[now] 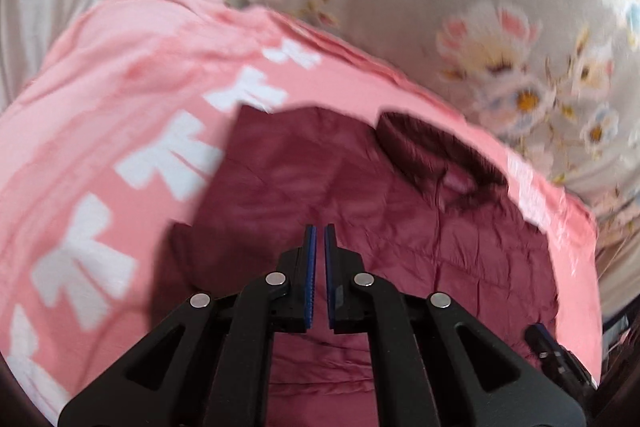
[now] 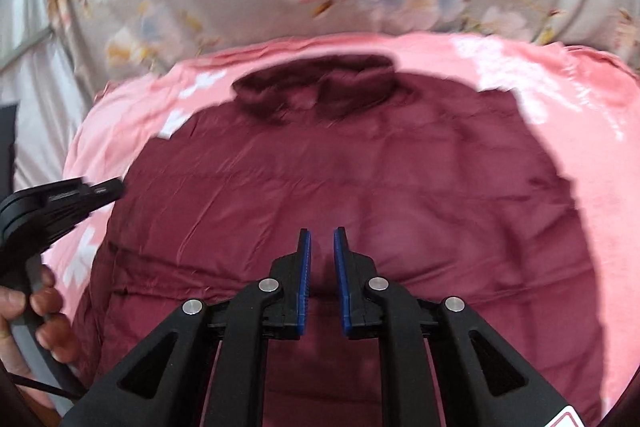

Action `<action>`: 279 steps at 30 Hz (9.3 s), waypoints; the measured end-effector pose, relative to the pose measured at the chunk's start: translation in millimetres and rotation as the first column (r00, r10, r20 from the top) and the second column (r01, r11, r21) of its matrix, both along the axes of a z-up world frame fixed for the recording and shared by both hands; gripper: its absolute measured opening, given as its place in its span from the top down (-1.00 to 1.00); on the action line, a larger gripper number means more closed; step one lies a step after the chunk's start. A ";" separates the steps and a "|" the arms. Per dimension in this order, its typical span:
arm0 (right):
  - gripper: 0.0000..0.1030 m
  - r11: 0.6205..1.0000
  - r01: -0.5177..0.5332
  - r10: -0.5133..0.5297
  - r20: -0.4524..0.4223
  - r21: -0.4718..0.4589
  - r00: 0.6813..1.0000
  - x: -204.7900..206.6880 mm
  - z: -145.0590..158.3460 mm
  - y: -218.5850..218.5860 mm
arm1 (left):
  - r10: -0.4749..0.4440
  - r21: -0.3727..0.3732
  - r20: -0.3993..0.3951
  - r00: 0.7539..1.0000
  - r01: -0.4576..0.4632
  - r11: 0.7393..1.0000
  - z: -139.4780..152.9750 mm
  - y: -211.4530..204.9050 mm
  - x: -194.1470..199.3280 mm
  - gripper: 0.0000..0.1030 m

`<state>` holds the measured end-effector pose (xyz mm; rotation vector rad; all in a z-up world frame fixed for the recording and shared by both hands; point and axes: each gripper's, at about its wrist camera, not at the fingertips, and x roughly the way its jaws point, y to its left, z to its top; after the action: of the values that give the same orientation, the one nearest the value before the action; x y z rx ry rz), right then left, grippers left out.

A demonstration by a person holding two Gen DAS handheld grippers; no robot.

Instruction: Fold large clothes

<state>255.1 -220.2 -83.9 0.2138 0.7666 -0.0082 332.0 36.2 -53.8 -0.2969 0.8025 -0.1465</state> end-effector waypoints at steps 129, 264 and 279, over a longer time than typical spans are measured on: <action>0.66 0.888 0.178 -0.208 0.025 0.425 0.978 184.0 -16.3 -89.3 | -0.043 -0.314 -0.023 0.999 0.034 0.949 -14.5 -43.9 184.3 0.65; 0.90 0.934 0.271 -0.277 -0.007 0.232 0.961 -262.5 -17.7 -134.7 | -0.019 -0.305 -0.225 0.974 -0.052 0.951 -78.3 150.7 -230.1 0.80; 0.93 0.974 0.166 -0.191 0.169 0.154 0.967 -363.1 58.7 -92.6 | -0.072 -0.333 0.009 0.997 0.071 0.940 5.9 161.1 -308.6 0.97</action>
<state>-108.0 -312.8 -25.2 0.4102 0.5630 -0.1054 23.5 197.3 -47.9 -0.5885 0.7908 -0.3528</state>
